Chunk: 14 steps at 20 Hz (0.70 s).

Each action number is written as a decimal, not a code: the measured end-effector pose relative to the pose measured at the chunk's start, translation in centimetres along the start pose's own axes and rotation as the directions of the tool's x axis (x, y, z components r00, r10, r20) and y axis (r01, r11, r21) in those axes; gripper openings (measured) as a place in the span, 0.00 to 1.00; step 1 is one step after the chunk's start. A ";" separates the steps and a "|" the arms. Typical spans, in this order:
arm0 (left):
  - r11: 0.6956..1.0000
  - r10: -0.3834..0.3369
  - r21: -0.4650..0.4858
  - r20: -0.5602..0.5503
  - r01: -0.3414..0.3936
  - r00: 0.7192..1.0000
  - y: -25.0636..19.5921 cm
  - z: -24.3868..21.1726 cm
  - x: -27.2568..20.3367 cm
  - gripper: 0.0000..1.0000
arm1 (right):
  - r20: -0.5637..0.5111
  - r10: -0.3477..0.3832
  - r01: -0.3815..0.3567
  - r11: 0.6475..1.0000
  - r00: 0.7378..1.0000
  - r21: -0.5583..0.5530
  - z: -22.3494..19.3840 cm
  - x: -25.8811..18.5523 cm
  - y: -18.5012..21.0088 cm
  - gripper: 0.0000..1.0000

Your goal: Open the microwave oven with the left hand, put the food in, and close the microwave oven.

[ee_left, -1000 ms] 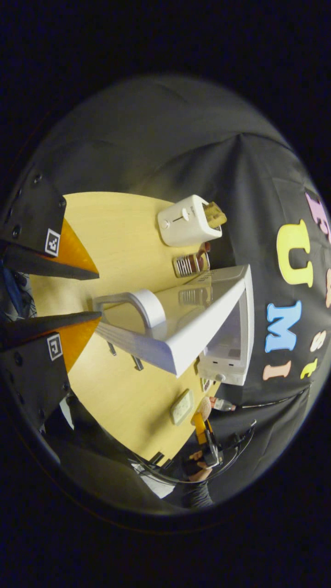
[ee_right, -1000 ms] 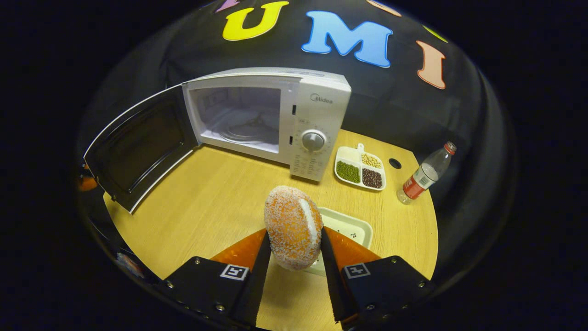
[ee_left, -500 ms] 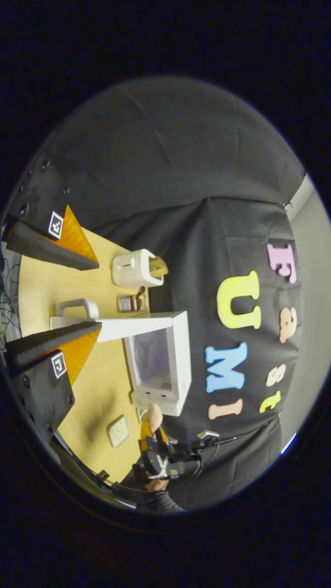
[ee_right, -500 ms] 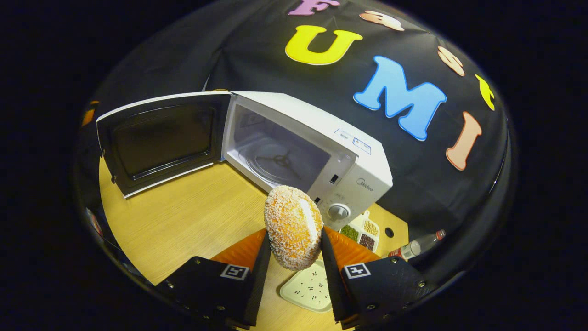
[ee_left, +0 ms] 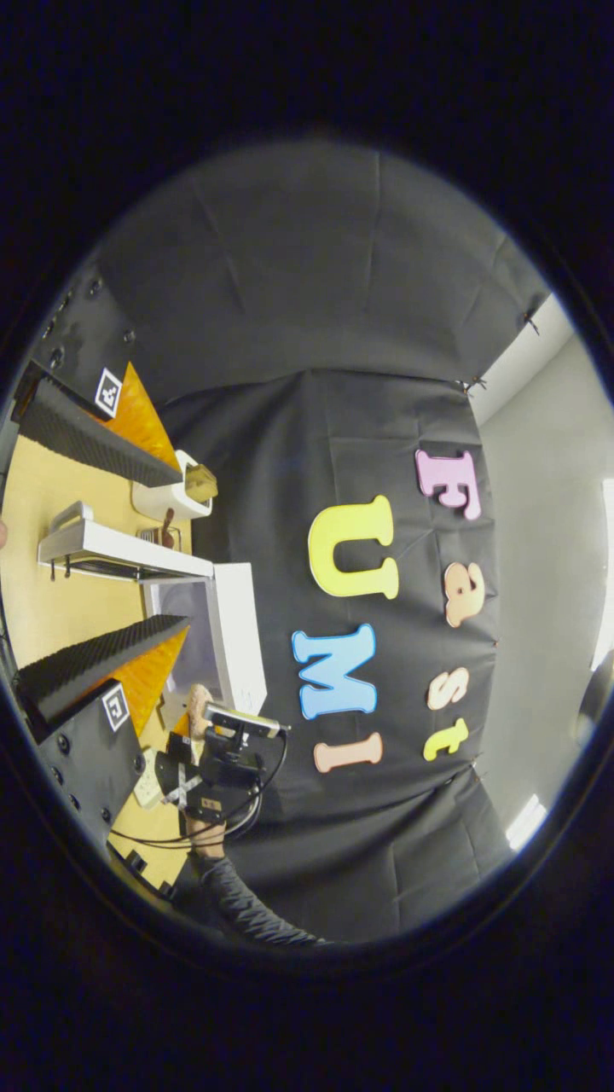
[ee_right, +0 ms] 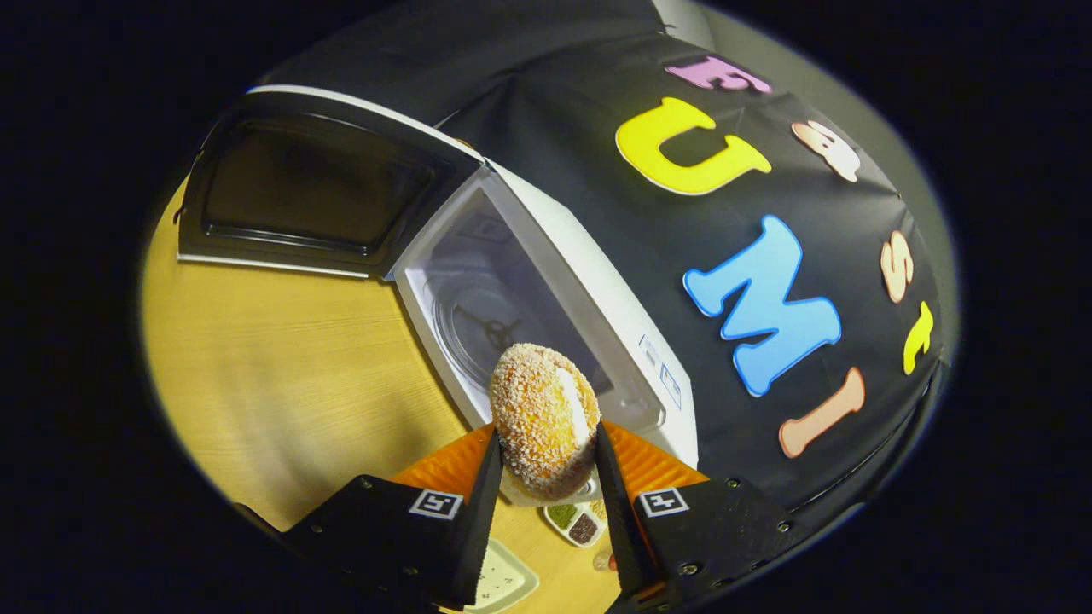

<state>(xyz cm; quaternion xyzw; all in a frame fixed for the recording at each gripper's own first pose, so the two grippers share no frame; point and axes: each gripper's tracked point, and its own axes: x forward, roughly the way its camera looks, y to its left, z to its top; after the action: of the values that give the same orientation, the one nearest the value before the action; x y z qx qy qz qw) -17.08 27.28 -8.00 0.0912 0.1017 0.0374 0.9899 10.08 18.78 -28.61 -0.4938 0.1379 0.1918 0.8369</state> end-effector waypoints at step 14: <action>0.991 0.121 -0.061 0.006 -0.120 0.993 -0.7 3.7 -3.9 0.98 | -0.024 -0.006 0.001 0.978 1.000 -0.207 0.6 12.8 3.7 0.60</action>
<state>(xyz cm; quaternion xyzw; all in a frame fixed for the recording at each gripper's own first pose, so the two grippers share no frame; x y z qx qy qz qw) -20.02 25.55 -3.78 0.0673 0.0901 0.0997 0.9886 19.79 23.24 -36.55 -0.5806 0.1265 0.1974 0.7797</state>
